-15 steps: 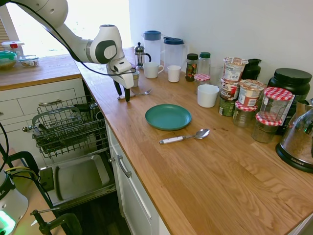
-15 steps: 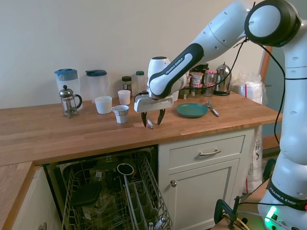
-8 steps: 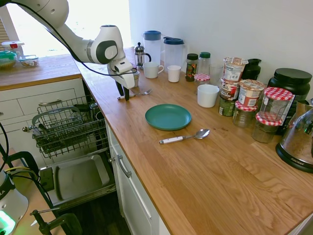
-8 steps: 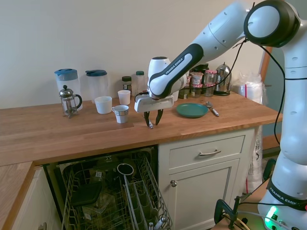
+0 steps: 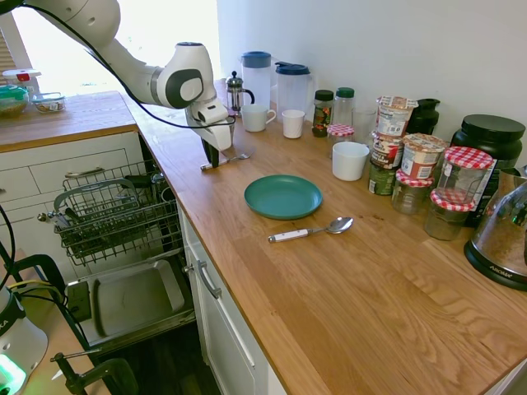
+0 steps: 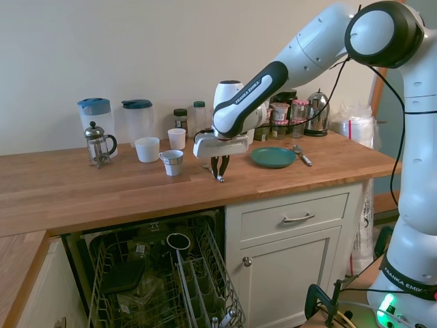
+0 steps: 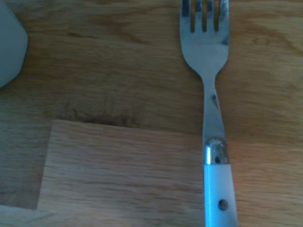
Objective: Put the fork in the dishwasher
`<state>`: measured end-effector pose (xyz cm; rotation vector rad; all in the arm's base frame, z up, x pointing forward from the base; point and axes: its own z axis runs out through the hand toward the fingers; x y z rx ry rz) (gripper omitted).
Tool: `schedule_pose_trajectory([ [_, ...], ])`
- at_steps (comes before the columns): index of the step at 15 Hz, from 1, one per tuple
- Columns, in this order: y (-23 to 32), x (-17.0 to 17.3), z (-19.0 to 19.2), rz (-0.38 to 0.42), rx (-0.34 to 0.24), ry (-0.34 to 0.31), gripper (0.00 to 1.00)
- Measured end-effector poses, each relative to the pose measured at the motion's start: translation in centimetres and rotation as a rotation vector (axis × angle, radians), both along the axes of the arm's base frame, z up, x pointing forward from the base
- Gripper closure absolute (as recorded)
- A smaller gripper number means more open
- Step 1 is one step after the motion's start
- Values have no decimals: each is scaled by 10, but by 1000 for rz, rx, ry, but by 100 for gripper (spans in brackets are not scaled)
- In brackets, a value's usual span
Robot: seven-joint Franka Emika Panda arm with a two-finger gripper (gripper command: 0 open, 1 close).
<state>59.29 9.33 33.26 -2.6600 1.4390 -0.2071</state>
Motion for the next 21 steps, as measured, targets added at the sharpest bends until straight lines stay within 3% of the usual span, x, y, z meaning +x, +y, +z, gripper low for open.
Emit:
schedule_pose_trajectory([
  [4, -33, 0, 13, 13, 2, 33, 100],
  [7, -44, -14, 60, 61, 9, 56, 100],
  [10, -39, -48, 103, 174, 11, 146, 100],
  [14, -7, -130, 138, 357, -54, 279, 100],
  [16, 21, -170, 149, 459, -79, 330, 100],
  [18, 46, -212, 143, 585, -55, 397, 100],
  [21, 59, -217, 143, 604, -31, 401, 100],
])
